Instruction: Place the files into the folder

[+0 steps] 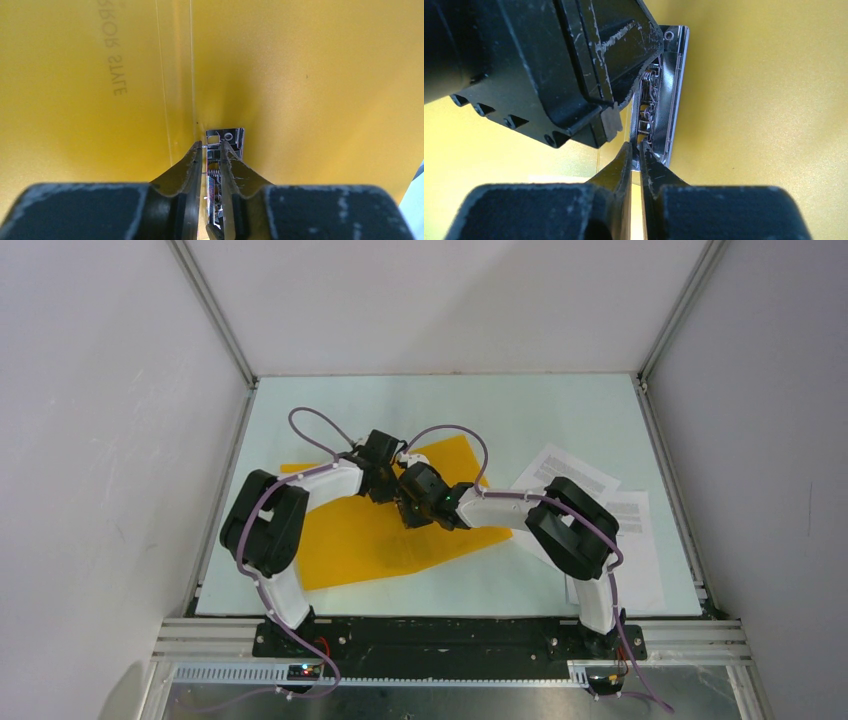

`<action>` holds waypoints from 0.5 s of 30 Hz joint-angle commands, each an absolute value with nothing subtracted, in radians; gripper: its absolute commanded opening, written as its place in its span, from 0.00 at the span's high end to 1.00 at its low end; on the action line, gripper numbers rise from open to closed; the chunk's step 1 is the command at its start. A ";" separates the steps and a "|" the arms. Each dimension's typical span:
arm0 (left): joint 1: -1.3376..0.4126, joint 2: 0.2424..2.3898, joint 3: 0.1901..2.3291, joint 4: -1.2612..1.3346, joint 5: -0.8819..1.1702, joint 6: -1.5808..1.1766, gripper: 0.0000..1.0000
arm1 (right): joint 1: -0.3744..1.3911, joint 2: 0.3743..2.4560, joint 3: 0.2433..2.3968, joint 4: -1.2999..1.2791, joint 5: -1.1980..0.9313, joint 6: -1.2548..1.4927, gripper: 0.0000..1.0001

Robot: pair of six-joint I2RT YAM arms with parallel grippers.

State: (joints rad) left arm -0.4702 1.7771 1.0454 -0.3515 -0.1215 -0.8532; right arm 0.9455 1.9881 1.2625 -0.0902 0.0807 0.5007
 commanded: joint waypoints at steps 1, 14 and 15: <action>-0.478 1.787 1.003 -0.470 -0.180 -0.847 0.79 | 0.911 2.034 1.233 -0.120 0.153 0.492 0.94; -0.479 1.861 1.020 -0.485 -0.211 -0.861 0.78 | 0.939 2.029 1.233 -0.142 0.219 0.468 0.94; -0.479 1.866 1.020 -0.488 -0.214 -0.862 0.79 | 0.948 2.031 1.233 -0.147 0.228 0.468 0.94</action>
State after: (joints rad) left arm -0.4713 1.7882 1.0561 -0.3607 -0.1345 -0.8597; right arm 0.9451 1.9881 1.2606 -0.0837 0.0853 0.5003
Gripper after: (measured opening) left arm 0.233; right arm 0.088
